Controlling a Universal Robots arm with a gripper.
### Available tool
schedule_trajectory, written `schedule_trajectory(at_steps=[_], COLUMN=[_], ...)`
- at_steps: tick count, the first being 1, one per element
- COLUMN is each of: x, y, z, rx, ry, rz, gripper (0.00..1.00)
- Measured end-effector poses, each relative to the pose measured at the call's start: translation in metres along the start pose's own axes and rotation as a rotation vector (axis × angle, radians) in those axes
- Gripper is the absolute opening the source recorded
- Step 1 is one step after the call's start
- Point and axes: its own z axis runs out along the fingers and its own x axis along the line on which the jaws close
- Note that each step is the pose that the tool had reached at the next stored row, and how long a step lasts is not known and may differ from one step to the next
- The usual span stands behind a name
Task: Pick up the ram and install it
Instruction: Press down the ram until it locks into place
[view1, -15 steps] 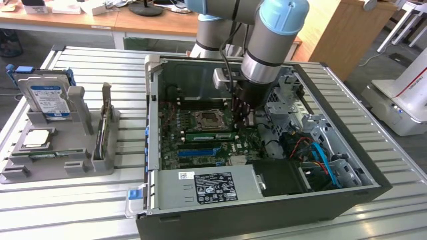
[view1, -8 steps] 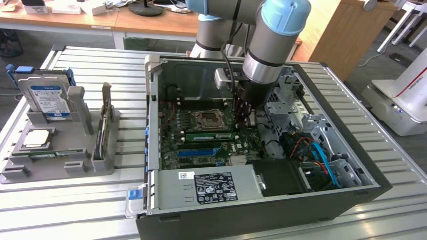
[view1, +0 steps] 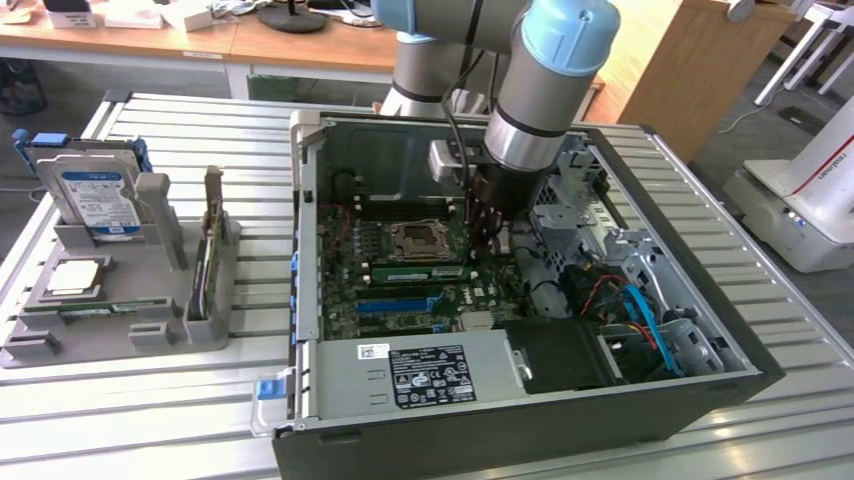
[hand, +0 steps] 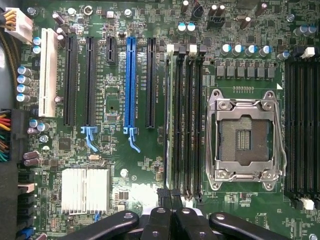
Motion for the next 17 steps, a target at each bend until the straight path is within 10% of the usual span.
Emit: schedule_trajectory(at_steps=[17], x=[-0.0011], y=[-0.0001], z=[0.0028], rx=[0.0001], ry=[-0.0001], rz=[0.000], gripper=[0.11])
